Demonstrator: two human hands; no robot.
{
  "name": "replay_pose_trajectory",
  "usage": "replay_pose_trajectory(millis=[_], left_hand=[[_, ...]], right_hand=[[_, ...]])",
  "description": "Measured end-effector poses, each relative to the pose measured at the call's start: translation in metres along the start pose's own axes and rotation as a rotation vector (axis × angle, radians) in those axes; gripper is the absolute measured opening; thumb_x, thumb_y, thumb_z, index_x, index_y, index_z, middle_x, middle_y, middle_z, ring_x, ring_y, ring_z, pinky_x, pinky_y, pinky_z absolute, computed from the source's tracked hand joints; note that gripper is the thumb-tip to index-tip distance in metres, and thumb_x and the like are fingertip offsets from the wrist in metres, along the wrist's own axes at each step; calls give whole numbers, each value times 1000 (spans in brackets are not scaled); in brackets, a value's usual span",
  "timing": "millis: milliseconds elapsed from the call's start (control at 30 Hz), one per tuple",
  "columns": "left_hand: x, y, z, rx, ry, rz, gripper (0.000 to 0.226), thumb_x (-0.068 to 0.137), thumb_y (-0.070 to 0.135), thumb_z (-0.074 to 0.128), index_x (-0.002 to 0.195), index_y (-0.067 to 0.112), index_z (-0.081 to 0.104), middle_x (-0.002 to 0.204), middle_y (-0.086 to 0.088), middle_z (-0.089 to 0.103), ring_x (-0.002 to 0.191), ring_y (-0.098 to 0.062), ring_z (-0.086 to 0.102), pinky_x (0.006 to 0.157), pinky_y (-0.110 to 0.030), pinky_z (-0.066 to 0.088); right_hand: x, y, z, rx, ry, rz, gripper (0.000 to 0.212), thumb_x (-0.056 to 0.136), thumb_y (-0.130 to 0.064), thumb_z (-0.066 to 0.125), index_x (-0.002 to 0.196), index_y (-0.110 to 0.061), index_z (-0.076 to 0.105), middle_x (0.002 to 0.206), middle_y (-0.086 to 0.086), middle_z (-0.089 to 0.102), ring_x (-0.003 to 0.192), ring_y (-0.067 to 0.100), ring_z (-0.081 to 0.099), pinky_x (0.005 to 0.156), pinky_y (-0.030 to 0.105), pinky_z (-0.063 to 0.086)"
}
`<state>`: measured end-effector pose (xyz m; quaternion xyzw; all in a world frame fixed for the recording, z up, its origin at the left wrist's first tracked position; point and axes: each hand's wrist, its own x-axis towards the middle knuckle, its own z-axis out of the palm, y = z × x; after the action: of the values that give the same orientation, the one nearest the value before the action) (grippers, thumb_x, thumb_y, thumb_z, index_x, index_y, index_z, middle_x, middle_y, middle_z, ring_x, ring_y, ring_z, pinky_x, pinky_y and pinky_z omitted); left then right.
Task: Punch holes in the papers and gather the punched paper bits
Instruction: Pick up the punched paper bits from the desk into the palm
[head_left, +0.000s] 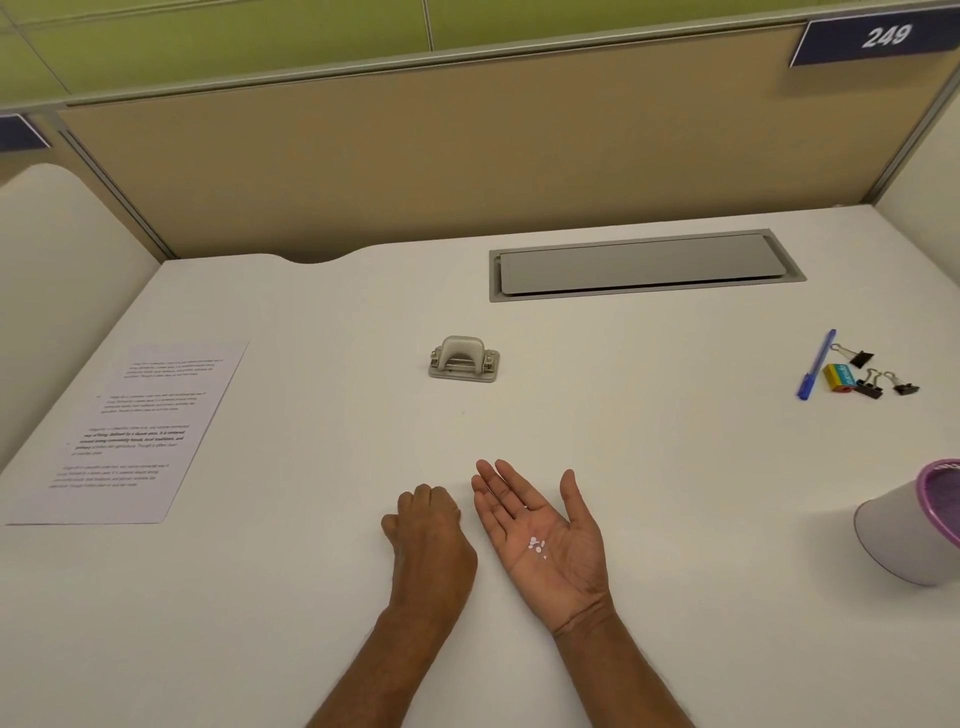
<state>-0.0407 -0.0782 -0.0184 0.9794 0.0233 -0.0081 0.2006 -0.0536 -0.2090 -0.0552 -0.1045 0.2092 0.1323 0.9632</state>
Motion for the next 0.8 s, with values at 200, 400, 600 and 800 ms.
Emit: replay_pose_trajectory(millis=[200, 400, 600, 800], left_hand=[[-16, 5, -23, -399, 74, -61, 19, 94, 0, 50, 84, 14, 57, 87, 3, 59, 91, -21, 53, 88, -43, 45], [-50, 47, -32, -567, 51, 62, 27, 93, 7, 56, 81, 31, 50, 86, 12, 54, 90, -8, 52, 83, -30, 45], [-64, 56, -16, -533, -40, 12, 23, 97, 17, 55, 83, 36, 48, 91, 11, 54, 92, -12, 51, 77, -19, 43], [-63, 59, -12, -541, -28, -4, 25, 92, 14, 62, 89, 38, 55, 90, 11, 56, 91, -9, 54, 73, -8, 40]], right_hand=[[2, 0, 0, -12, -16, 1, 74, 99, -54, 49, 141, 7, 47, 152, 26, 42, 141, 40, 41, 123, 46, 25], [1, -1, 3, -25, -24, 16, 76, 99, -57, 45, 144, 5, 45, 152, 23, 44, 141, 37, 43, 114, 52, 36], [2, -2, 0, -63, -25, 25, 77, 99, -58, 42, 144, 5, 45, 155, 22, 40, 143, 35, 40, 121, 44, 27], [4, -1, -4, -66, -56, 19, 78, 99, -58, 42, 144, 5, 43, 155, 24, 38, 144, 36, 38, 122, 44, 25]])
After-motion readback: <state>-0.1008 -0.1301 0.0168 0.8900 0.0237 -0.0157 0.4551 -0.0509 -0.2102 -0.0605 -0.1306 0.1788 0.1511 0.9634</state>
